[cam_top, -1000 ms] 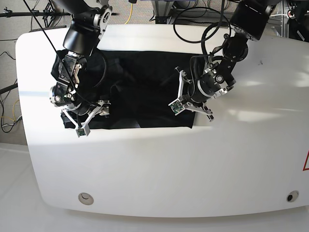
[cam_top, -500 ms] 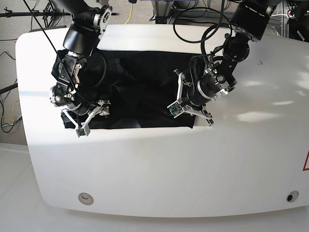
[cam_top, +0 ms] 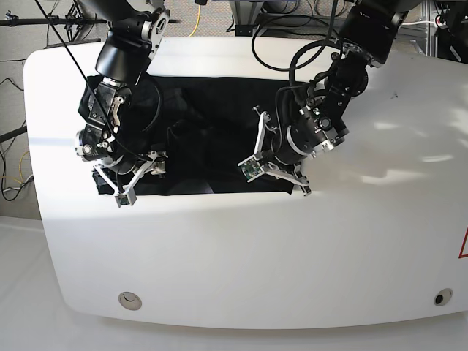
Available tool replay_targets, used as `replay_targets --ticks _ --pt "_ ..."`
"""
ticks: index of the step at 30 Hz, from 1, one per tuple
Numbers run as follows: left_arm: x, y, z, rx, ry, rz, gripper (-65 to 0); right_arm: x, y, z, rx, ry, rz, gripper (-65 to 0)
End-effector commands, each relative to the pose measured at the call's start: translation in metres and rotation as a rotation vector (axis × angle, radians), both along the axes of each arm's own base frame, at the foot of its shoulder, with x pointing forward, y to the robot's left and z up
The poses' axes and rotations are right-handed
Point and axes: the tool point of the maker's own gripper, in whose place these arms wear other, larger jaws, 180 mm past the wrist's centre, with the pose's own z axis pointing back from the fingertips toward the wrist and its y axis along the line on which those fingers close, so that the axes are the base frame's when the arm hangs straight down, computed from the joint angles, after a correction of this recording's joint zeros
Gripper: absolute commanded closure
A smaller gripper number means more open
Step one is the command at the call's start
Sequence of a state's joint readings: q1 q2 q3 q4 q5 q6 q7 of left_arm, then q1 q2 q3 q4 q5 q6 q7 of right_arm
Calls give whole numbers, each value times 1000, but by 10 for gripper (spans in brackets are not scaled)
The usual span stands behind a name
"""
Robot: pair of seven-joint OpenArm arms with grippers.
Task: Fold the T-shirt properly
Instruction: 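Drag the grasped fabric with the left gripper toward the right gripper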
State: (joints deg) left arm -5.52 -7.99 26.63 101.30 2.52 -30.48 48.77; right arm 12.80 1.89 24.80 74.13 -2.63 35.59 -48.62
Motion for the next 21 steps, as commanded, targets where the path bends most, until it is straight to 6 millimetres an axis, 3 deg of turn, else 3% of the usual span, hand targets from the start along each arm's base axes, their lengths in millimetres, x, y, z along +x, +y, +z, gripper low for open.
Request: replay_targets --ticks 1,8,15,21 --pt "2 -16 15 -39 -24 -24 -1 -21 1 -17 -16 114 14 -591" --pt "-5 -32 15 -65 -2 -37 -1 -21 1 -17 -16 114 14 -591" --pt "-25 -47 5 -79 48 -62 -1 -21 1 -17 -16 114 14 -591" --pt "-37 -50 -3 -13 87 -88 -1 -19 1 -16 -19 110 14 -591"
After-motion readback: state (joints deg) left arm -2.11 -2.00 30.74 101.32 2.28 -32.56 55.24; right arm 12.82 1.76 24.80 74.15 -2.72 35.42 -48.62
